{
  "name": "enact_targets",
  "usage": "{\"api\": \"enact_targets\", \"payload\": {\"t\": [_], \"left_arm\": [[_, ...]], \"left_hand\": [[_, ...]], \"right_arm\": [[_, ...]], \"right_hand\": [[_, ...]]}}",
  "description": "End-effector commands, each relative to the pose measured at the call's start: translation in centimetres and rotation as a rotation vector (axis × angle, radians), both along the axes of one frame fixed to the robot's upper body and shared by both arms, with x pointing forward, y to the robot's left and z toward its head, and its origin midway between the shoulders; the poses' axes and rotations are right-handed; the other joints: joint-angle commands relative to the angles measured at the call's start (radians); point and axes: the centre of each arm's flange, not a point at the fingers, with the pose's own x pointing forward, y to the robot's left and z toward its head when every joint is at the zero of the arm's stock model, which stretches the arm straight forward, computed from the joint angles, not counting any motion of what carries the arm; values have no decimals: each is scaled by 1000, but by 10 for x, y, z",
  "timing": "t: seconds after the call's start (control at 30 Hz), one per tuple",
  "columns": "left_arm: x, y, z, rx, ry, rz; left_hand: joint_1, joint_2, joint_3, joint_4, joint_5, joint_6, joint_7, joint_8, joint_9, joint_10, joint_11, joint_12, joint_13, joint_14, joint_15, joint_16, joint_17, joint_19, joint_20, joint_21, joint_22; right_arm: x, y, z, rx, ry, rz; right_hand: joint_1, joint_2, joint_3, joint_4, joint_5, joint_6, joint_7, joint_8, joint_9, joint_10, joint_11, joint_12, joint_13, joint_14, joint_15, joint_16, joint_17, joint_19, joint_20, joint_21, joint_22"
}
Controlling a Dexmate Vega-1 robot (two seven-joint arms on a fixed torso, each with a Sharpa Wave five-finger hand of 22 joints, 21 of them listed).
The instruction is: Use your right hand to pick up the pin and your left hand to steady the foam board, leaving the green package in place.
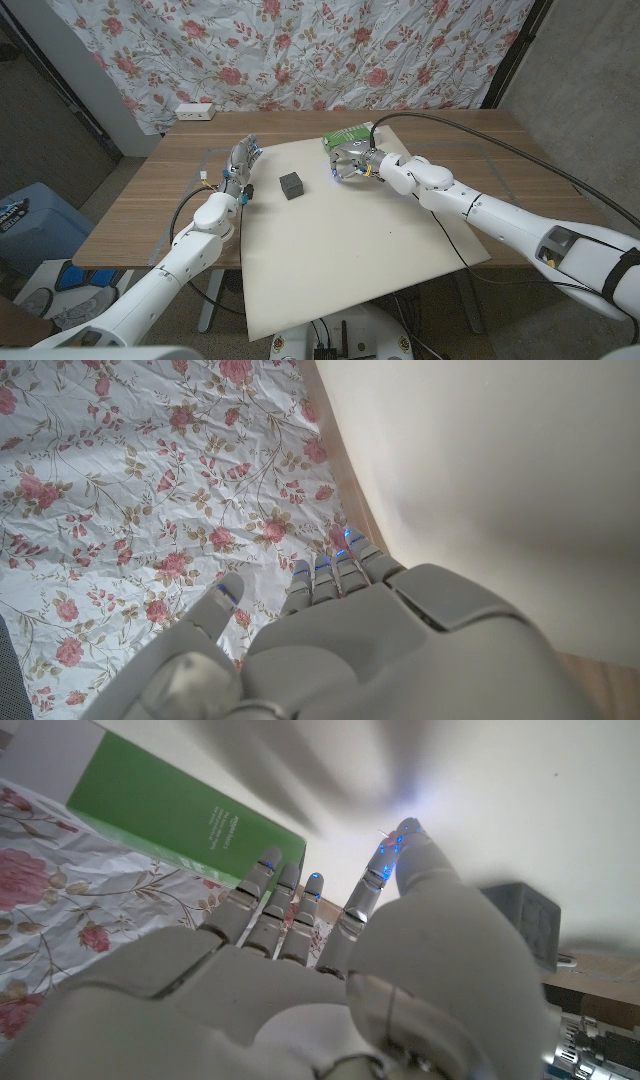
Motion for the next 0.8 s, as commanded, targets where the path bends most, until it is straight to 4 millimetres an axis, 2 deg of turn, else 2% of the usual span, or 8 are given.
{"api": "enact_targets", "payload": {"t": [0.03,0.33,0.8], "left_arm": [[-3,-2,1,15,0,2],[-8,-5,6,52,-5,9],[-28,-16,22,211,-19,63]], "left_hand": [[8,79,6,-3,-1,8,-2,-1,3,6,-1,-1,3,3,1,0,2,7,-1,-5,3],[9,78,8,-6,-1,11,-1,0,3,8,-6,0,3,4,-1,0,2,7,0,-5,2],[13,82,12,-10,-1,29,-5,5,3,21,-11,4,3,6,-5,0,1,8,-1,-4,2]], "right_arm": [[-3,-9,4,121,63,34],[-3,-16,7,192,85,50],[-1,-28,11,284,99,58]], "right_hand": [[-5,0,-2,0,1,6,0,5,0,6,0,2,3,4,-108,5,4,8,-1,1,3],[-4,1,-2,0,1,6,0,5,-1,8,2,3,3,6,-106,6,4,8,0,1,3],[1,7,-6,4,5,14,-2,-2,-20,18,2,5,2,4,-107,8,11,8,1,1,4]]}}
